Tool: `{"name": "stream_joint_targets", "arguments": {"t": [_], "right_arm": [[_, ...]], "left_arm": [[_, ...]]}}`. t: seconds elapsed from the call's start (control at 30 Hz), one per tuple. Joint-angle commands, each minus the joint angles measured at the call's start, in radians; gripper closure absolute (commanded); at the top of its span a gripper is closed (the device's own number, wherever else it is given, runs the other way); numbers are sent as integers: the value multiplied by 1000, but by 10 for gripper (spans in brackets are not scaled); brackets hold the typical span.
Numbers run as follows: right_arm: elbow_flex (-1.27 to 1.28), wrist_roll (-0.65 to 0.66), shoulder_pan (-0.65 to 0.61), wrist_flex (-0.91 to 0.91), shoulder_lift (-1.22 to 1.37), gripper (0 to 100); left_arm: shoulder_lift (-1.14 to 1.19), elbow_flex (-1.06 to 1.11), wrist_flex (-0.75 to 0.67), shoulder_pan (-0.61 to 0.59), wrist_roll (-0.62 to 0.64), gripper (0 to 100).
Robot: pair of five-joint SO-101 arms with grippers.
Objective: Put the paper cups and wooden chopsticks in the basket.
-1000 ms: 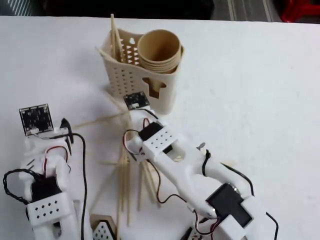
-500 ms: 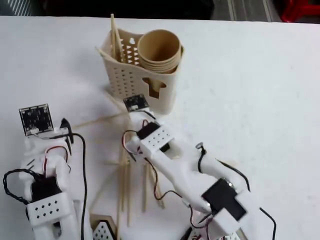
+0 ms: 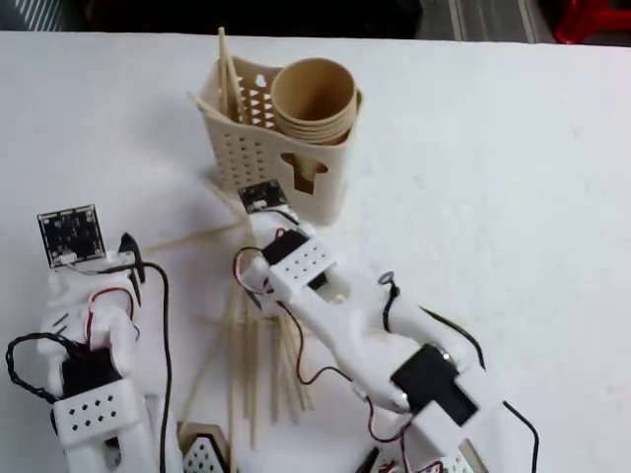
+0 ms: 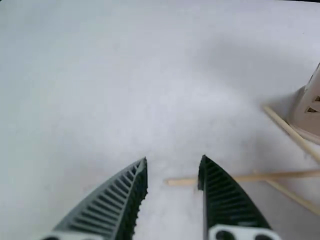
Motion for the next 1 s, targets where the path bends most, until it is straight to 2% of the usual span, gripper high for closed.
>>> {"name": "stream_joint_targets", "arguments": {"t": [0.0,0.27,0.47,0.67,0.97], "right_arm": [[-34,0,4,58,-108,981],[-37,3,70,104,-263,981],[-68,5,71,99,-456,981],[-244,35,76,102,-568,981],[-620,68,85,25,-490,981]], "left_arm": [[-15,-8,-20,-7,-11,823],[-15,-8,-20,-7,-11,823],[-15,-8,-20,-7,-11,823],[-15,-8,-20,-7,-11,823],[-15,-6,-18,-7,-11,823]]}}
